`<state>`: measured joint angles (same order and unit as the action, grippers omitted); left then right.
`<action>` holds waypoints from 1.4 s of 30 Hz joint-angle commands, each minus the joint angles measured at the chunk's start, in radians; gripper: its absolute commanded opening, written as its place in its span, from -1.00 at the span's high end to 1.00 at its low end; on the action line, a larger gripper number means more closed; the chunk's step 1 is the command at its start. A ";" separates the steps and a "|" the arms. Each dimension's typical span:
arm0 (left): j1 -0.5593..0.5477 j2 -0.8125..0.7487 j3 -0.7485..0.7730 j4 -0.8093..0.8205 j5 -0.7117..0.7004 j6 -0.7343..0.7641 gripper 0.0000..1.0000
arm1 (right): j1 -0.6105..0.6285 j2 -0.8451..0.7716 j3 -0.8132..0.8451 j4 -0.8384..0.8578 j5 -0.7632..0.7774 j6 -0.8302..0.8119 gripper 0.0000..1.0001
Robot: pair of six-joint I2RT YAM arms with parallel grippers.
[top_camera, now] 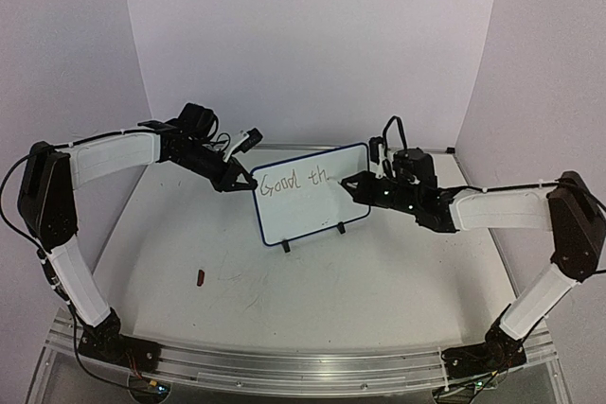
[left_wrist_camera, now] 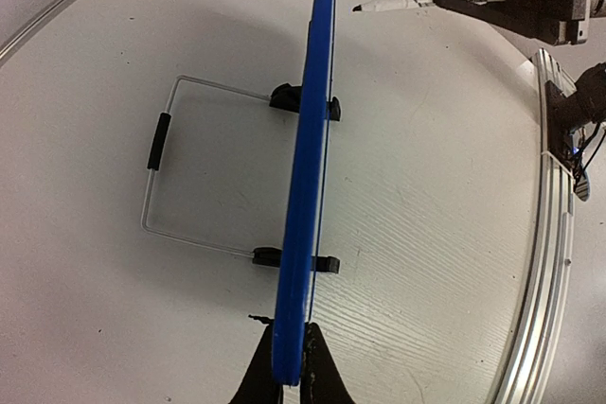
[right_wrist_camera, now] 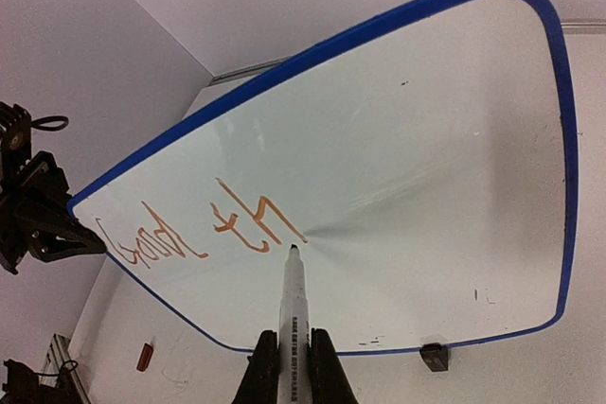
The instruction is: Write a sentence on the whiteboard
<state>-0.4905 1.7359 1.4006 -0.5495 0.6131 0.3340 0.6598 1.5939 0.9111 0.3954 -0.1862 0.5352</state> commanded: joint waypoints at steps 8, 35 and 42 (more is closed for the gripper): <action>-0.010 0.039 -0.005 -0.071 -0.121 0.053 1.00 | -0.015 -0.147 -0.017 -0.126 -0.014 -0.111 1.00; -0.012 0.046 -0.003 -0.070 -0.124 0.054 1.00 | -0.015 0.008 0.136 -0.106 0.030 -0.127 1.00; -0.013 0.048 -0.003 -0.070 -0.123 0.054 1.00 | -0.015 0.036 0.142 -0.099 0.034 -0.116 1.00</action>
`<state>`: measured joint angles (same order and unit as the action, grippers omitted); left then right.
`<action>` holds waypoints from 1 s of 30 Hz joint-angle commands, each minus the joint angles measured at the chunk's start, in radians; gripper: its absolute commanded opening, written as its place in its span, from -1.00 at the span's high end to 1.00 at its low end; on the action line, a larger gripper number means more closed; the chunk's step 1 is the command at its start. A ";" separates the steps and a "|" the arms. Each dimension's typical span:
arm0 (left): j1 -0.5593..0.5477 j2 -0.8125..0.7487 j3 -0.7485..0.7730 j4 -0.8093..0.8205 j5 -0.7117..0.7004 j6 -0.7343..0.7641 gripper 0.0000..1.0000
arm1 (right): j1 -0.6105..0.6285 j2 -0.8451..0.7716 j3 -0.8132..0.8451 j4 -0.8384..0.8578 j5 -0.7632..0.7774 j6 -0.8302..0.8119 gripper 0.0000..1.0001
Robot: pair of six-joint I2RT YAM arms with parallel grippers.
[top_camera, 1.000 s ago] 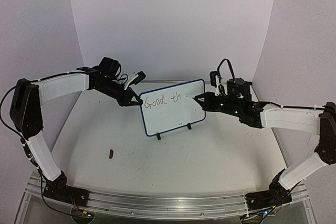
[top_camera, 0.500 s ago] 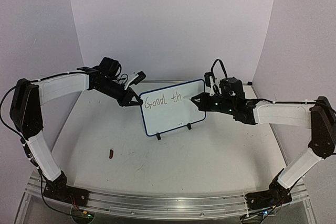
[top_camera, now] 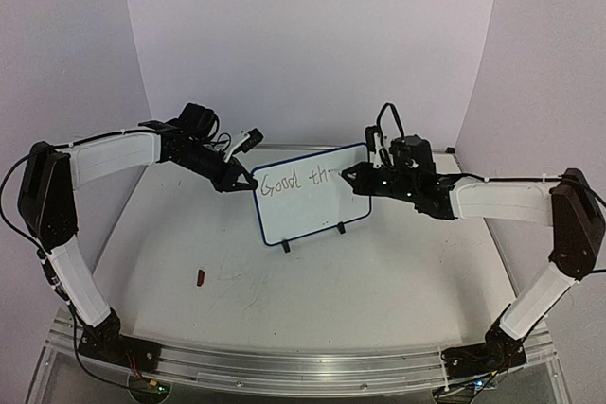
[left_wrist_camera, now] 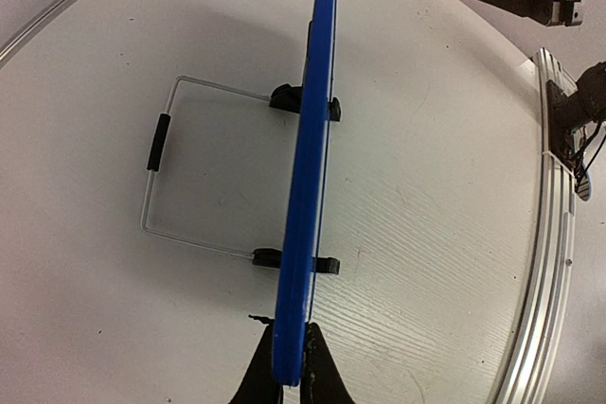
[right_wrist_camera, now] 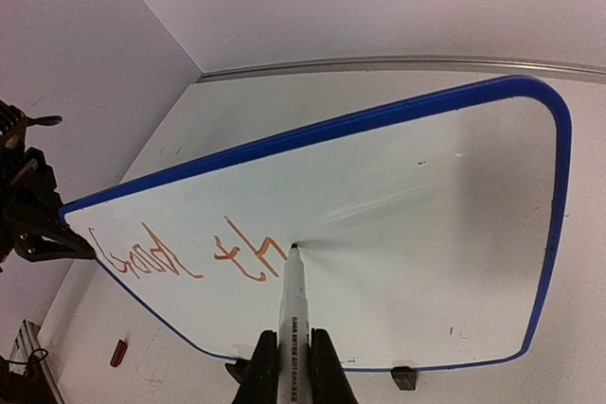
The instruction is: Write a sentence on the whiteboard
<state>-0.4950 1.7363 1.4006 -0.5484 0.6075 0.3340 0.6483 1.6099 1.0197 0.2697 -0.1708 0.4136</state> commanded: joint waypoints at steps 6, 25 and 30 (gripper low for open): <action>-0.008 0.049 -0.003 -0.071 -0.115 0.054 1.00 | -0.004 0.015 0.003 0.027 0.050 0.024 1.00; -0.008 0.053 -0.002 -0.071 -0.115 0.054 1.00 | -0.004 -0.019 -0.058 0.041 0.010 0.030 1.00; -0.009 0.054 -0.001 -0.071 -0.115 0.054 1.00 | 0.001 -0.084 -0.073 0.057 -0.024 0.021 1.00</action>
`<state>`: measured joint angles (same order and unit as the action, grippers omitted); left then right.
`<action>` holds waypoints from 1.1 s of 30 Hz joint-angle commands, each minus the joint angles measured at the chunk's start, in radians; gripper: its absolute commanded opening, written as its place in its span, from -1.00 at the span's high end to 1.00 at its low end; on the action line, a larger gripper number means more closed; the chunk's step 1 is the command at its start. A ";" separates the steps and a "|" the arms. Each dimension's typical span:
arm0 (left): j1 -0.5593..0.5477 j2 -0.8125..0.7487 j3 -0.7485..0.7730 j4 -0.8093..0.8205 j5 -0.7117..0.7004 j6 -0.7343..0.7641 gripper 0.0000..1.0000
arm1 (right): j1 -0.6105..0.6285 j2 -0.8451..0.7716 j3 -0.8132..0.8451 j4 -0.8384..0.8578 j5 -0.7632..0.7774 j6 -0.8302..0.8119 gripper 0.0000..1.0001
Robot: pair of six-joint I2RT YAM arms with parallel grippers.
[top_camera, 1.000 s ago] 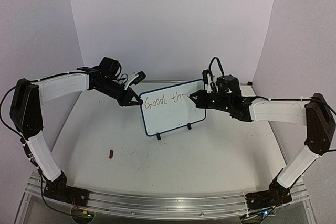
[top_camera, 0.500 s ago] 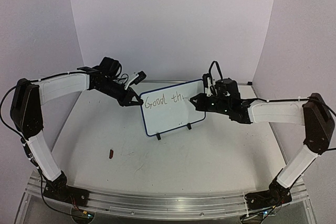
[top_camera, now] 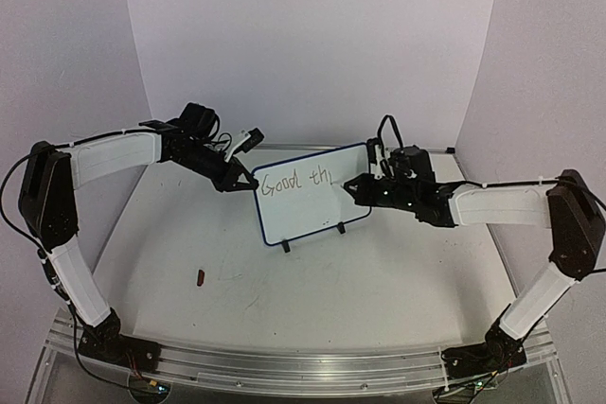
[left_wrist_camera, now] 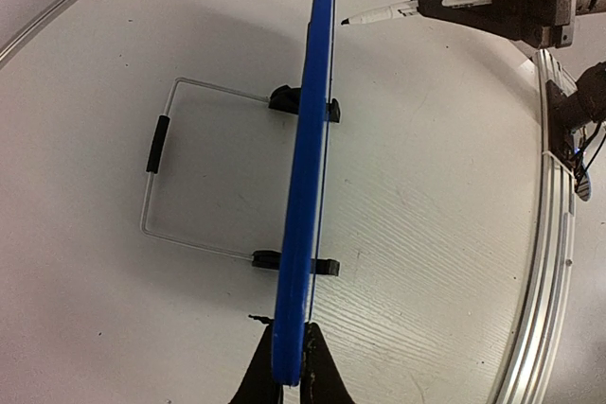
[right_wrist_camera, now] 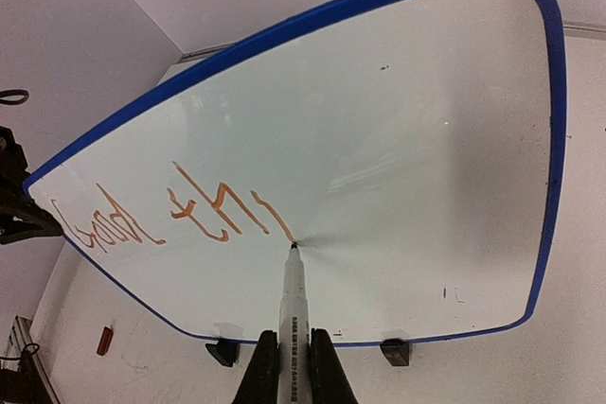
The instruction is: Write a sentence on the whiteboard
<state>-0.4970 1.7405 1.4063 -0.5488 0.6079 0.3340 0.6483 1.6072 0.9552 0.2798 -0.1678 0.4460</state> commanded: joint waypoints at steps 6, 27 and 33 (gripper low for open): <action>-0.006 0.050 -0.007 -0.072 -0.115 0.053 1.00 | 0.008 -0.092 0.017 0.050 0.001 -0.030 1.00; -0.008 0.048 -0.007 -0.073 -0.116 0.054 1.00 | 0.010 0.001 0.081 0.073 0.023 -0.018 1.00; -0.008 0.048 -0.007 -0.073 -0.116 0.054 1.00 | 0.008 0.014 0.086 0.080 0.026 -0.017 1.00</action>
<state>-0.4980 1.7405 1.4063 -0.5488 0.6075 0.3343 0.6514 1.6056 0.9994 0.3196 -0.1606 0.4278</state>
